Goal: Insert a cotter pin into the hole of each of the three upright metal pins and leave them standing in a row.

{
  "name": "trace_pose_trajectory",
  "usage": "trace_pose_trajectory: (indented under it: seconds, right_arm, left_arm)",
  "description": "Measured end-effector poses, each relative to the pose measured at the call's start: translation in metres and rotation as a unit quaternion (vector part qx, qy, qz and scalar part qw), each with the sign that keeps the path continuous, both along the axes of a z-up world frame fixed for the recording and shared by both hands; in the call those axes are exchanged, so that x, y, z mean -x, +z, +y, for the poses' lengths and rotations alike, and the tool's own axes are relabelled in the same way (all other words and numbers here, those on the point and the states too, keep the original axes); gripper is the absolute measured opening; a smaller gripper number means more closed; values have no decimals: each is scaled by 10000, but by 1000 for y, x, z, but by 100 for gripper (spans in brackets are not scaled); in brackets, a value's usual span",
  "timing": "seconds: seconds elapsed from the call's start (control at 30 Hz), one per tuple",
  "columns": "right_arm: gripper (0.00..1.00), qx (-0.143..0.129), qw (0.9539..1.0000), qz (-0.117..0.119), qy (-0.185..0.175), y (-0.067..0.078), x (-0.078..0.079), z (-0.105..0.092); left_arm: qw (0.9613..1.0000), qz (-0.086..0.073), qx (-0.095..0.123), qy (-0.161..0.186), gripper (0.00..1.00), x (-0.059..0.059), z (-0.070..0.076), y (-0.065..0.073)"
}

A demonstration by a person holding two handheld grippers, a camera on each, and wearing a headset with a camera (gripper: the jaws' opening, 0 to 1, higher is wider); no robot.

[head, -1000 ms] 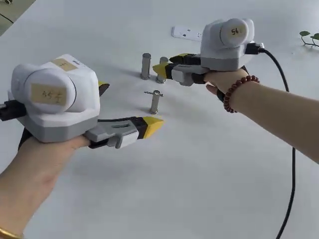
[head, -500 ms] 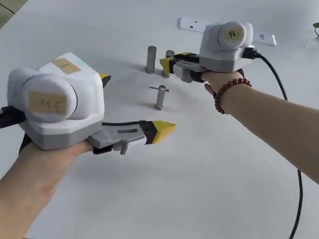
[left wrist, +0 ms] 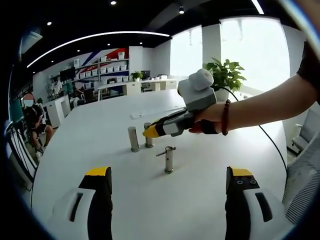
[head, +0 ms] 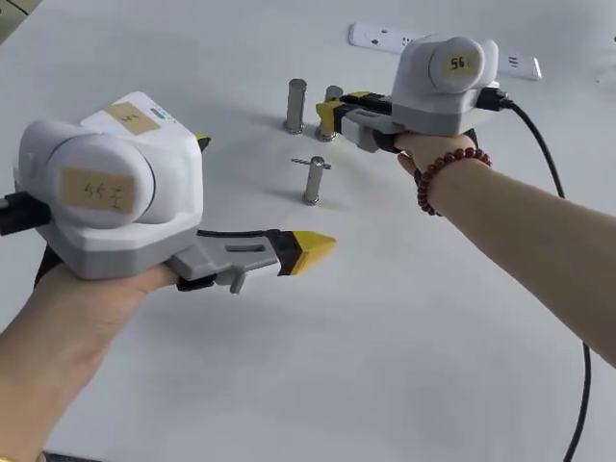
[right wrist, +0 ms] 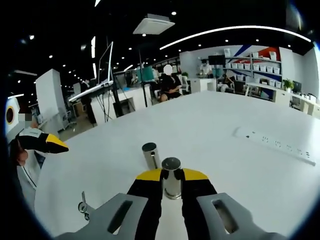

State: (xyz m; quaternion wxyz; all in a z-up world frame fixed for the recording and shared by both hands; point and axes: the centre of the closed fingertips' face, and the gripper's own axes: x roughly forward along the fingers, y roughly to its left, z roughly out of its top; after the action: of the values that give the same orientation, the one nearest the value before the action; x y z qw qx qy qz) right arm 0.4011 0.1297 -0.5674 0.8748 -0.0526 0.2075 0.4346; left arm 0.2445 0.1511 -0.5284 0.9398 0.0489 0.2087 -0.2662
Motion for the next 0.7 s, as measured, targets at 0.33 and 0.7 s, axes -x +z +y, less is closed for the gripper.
trace_pose_trajectory:
  seconds: [0.33, 0.7]
  right_arm:
    - [8, 182, 9998, -91, 2, 3, -1, -12]
    - [8, 295, 9992, -254, -110, 21, 20, -41]
  left_arm:
    - [10000, -21, -67, -67, 97, -1, -2, -1]
    - [9998, 16, 123, -165, 99, 0, -9, 3]
